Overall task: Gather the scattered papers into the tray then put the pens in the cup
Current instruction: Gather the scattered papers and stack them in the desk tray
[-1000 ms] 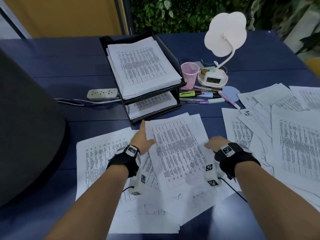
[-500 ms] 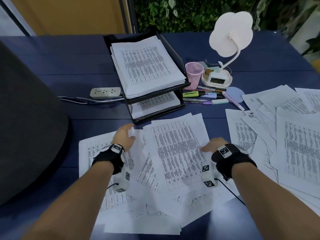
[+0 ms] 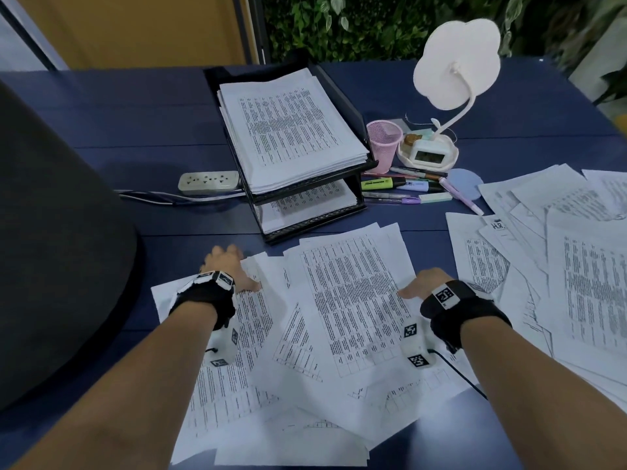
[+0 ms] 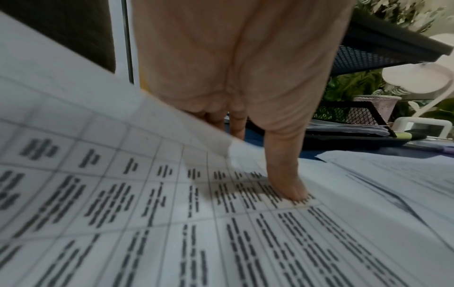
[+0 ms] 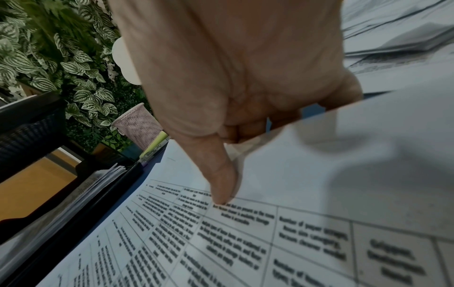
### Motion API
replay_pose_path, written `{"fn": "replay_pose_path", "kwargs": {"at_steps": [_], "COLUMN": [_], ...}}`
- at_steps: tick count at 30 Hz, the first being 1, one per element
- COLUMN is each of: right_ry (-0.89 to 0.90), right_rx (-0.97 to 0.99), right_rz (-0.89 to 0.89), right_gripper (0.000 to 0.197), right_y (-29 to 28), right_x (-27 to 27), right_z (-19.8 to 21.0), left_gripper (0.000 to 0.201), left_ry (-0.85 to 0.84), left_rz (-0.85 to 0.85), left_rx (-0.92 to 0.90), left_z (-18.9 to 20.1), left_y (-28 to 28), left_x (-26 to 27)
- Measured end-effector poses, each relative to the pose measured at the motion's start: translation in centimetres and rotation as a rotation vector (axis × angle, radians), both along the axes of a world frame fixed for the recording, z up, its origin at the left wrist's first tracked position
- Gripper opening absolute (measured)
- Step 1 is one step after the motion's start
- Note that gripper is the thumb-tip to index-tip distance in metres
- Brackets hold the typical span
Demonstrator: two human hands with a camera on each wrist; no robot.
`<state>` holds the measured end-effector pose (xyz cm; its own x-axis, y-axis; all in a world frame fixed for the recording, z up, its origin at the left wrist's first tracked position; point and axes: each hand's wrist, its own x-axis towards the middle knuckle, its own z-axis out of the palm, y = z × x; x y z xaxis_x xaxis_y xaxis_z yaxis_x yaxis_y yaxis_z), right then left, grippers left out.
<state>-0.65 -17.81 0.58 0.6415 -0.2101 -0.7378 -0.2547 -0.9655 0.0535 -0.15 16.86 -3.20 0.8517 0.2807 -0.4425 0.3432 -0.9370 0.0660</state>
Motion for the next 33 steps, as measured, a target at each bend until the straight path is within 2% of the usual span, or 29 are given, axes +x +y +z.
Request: {"fn": "replay_pose_path", "kwargs": {"at_steps": [2, 4, 8, 11, 13, 20, 27, 30, 33], "right_ry": [-0.014, -0.020, -0.025, -0.028, -0.025, -0.048, -0.059, -0.068, -0.076], "right_rx": [-0.006, -0.019, -0.020, -0.008, -0.004, 0.007, 0.029, 0.038, 0.034], "right_rz": [0.006, 0.021, 0.020, 0.012, 0.013, -0.019, -0.022, -0.015, -0.019], "right_gripper": [0.064, 0.064, 0.069, 0.069, 0.067, 0.071, 0.069, 0.067, 0.066], "right_y": [0.0, 0.1, 0.1, -0.1, -0.1, -0.3, -0.5, -0.6, -0.5], "right_x": [0.0, 0.0, -0.2, -0.2, -0.1, -0.1, -0.5, -0.5, -0.3], "right_z": [-0.1, -0.1, -0.1, -0.3, -0.3, -0.7, -0.4, -0.6, -0.7], "left_gripper": [0.088, 0.088, 0.073, 0.057, 0.051, 0.018, 0.007, 0.004, 0.003], "left_ry": [0.017, 0.048, 0.029, -0.028, -0.119, -0.609, -1.081, -1.181, -1.089], "left_rz": [-0.010, -0.043, -0.091, -0.050, -0.055, -0.275, -0.404, -0.387, -0.337], "left_rx": [0.021, 0.077, 0.134, 0.024, -0.029, 0.027, -0.142, -0.205, -0.370], "left_z": [0.2, 0.6, 0.9, 1.7, 3.3, 12.6, 19.8, 21.7, 23.1], "left_y": [-0.1, -0.4, -0.9, -1.4, -1.9, -5.4, -6.4, -6.6, -7.3], "left_x": [0.0, -0.1, -0.6, -0.6, -0.2, 1.7, 2.2, 1.9, 1.7]}}
